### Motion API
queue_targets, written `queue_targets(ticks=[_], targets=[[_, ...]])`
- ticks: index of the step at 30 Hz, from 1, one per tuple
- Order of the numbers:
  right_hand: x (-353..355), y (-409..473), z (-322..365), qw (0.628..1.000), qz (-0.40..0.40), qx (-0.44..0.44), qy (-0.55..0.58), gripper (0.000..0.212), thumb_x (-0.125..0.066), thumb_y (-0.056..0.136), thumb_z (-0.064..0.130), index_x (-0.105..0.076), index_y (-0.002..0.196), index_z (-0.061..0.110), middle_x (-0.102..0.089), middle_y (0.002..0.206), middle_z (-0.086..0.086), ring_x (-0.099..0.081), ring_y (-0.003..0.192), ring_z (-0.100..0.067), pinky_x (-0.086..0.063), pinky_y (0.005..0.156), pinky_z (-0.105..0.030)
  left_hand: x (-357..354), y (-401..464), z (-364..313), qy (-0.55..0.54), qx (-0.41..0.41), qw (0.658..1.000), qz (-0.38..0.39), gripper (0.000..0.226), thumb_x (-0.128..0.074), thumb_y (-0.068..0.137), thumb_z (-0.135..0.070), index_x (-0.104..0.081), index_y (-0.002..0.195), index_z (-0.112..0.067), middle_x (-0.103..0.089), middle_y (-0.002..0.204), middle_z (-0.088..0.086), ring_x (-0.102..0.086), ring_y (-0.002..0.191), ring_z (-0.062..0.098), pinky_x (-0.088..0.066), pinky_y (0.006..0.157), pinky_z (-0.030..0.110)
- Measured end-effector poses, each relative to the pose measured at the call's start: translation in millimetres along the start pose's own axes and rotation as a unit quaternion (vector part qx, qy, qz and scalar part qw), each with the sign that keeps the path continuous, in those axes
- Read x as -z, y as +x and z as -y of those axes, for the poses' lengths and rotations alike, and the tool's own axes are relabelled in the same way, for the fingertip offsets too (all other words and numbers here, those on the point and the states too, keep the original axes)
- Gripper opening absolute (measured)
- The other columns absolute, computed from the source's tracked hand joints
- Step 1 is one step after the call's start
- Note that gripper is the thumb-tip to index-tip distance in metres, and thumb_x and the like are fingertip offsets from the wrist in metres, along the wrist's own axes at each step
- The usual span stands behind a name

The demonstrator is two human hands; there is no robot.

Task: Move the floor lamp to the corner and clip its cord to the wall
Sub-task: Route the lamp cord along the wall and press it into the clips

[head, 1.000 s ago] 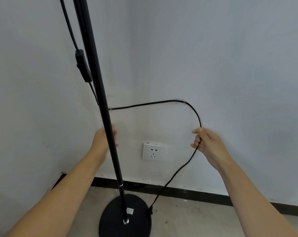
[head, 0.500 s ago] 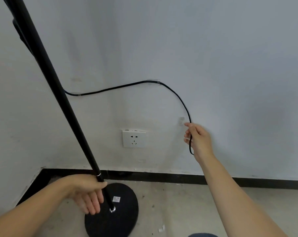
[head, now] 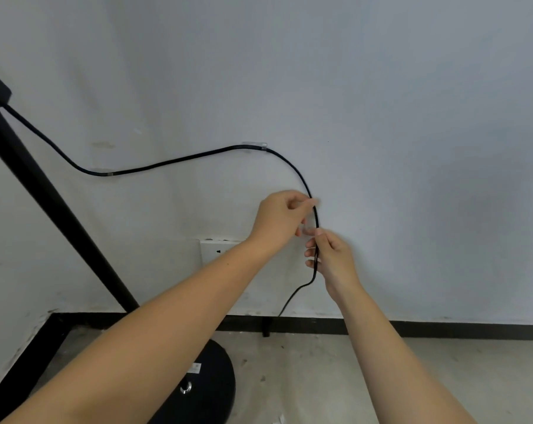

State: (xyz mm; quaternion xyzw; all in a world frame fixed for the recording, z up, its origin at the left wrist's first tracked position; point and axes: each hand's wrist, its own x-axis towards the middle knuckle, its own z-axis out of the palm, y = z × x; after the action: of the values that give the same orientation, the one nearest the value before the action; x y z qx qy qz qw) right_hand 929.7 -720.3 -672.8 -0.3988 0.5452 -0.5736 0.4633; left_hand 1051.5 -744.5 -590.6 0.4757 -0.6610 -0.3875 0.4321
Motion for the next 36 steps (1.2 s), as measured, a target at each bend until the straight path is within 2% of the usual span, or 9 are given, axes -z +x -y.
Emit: queue_targets(ticks=[3, 9, 14, 20, 24, 27, 30, 32, 36], targets=[[1, 2, -2, 0.999, 0.016, -0.034, 0.023, 0.032, -0.049, 0.096, 0.032, -0.073, 0.092, 0.011, -0.06, 0.066, 0.001, -0.056, 0.055, -0.012, -0.051, 0.056, -0.025, -10, 9, 3, 0.052, 0.0, 0.999, -0.012, 0.028, -0.064, 0.085, -0.034, -0.067, 0.067, -0.013, -0.058, 0.05, -0.003, -0.048, 0.034, 0.008, -0.044, 0.046, 0.023], [-3, 1, -9, 0.988, 0.075, -0.086, 0.104, 0.035, -0.046, 0.096, 0.038, -0.073, 0.085, 0.019, -0.062, 0.065, 0.003, -0.058, 0.057, -0.011, -0.051, 0.06, -0.025, -13, 12, 3, 0.251, -0.037, 0.967, -0.032, 0.038, -0.055, 0.087, -0.037, -0.069, 0.07, -0.006, -0.07, 0.065, 0.013, -0.062, 0.055, 0.027, -0.053, 0.059, 0.038], [-14, -12, -26, 0.976, 0.1, -0.116, 0.154, 0.036, -0.035, 0.101, 0.029, -0.068, 0.103, 0.014, -0.069, 0.097, -0.011, -0.066, 0.096, -0.022, -0.05, 0.096, -0.037, -14, 11, 7, 0.221, -0.038, 0.973, -0.053, 0.036, -0.056, 0.085, -0.033, -0.068, 0.068, -0.004, -0.069, 0.064, 0.014, -0.064, 0.061, 0.029, -0.053, 0.062, 0.04], [-46, -16, -13, 0.988, 0.108, -0.084, 0.065, 0.034, -0.033, 0.102, 0.029, -0.064, 0.098, 0.015, -0.075, 0.076, 0.007, -0.071, 0.078, -0.008, -0.055, 0.082, -0.028, 5, 3, 27, 0.065, -0.004, 0.997, -0.04, 0.029, -0.061, 0.086, -0.033, -0.065, 0.064, -0.014, -0.057, 0.047, -0.006, -0.055, 0.044, 0.012, -0.051, 0.06, 0.033], [-52, -16, -6, 0.988, 0.116, -0.087, 0.045, 0.036, -0.033, 0.102, 0.024, -0.063, 0.1, 0.005, -0.072, 0.095, -0.011, -0.071, 0.087, -0.019, -0.056, 0.085, -0.035, 29, -26, 69, 0.063, 0.015, 0.996, -0.063, 0.02, -0.047, 0.091, -0.009, -0.061, 0.078, -0.016, -0.062, 0.071, -0.004, -0.062, 0.071, 0.017, -0.048, 0.068, 0.021], [-57, -21, -13, 0.979, 0.17, -0.106, -0.046, 0.034, -0.038, 0.1, 0.02, -0.062, 0.106, -0.004, -0.069, 0.107, -0.016, -0.068, 0.1, -0.021, -0.059, 0.081, -0.032, 37, -61, 112, 0.021, 0.075, 0.997, 0.013, 0.038, -0.039, 0.091, 0.002, -0.055, 0.096, -0.032, -0.059, 0.096, -0.01, -0.057, 0.093, 0.008, -0.041, 0.073, 0.003], [-62, -22, -22, 0.967, 0.175, -0.082, -0.168, 0.029, -0.042, 0.099, 0.02, -0.066, 0.103, 0.005, -0.068, 0.107, -0.007, -0.063, 0.102, -0.015, -0.053, 0.084, -0.029, 37, -77, 151, 0.065, 0.166, 0.977, 0.116, 0.038, -0.039, 0.096, -0.009, -0.042, 0.132, -0.022, -0.053, 0.12, 0.0, -0.05, 0.106, 0.011, -0.039, 0.082, 0.014], [-64, -18, -22, 0.965, 0.17, -0.087, -0.179, 0.026, -0.042, 0.099, 0.018, -0.067, 0.099, 0.009, -0.065, 0.098, -0.005, -0.061, 0.096, -0.016, -0.055, 0.078, -0.027, 37, -84, 169, 0.109, 0.19, 0.962, 0.166, 0.034, -0.039, 0.098, -0.015, -0.044, 0.131, -0.016, -0.055, 0.126, 0.006, -0.052, 0.11, 0.015, -0.041, 0.089, 0.021], [-79, -15, -28, 0.959, 0.204, -0.153, -0.123, 0.028, -0.041, 0.098, 0.01, -0.065, 0.086, 0.002, -0.067, 0.076, -0.009, -0.068, 0.072, -0.017, -0.06, 0.062, -0.021, 36, -88, 183, 0.14, 0.174, 0.969, 0.101, 0.041, -0.048, 0.095, -0.018, -0.04, 0.135, -0.015, -0.045, 0.134, 0.006, -0.044, 0.125, 0.018, -0.037, 0.108, 0.032]])
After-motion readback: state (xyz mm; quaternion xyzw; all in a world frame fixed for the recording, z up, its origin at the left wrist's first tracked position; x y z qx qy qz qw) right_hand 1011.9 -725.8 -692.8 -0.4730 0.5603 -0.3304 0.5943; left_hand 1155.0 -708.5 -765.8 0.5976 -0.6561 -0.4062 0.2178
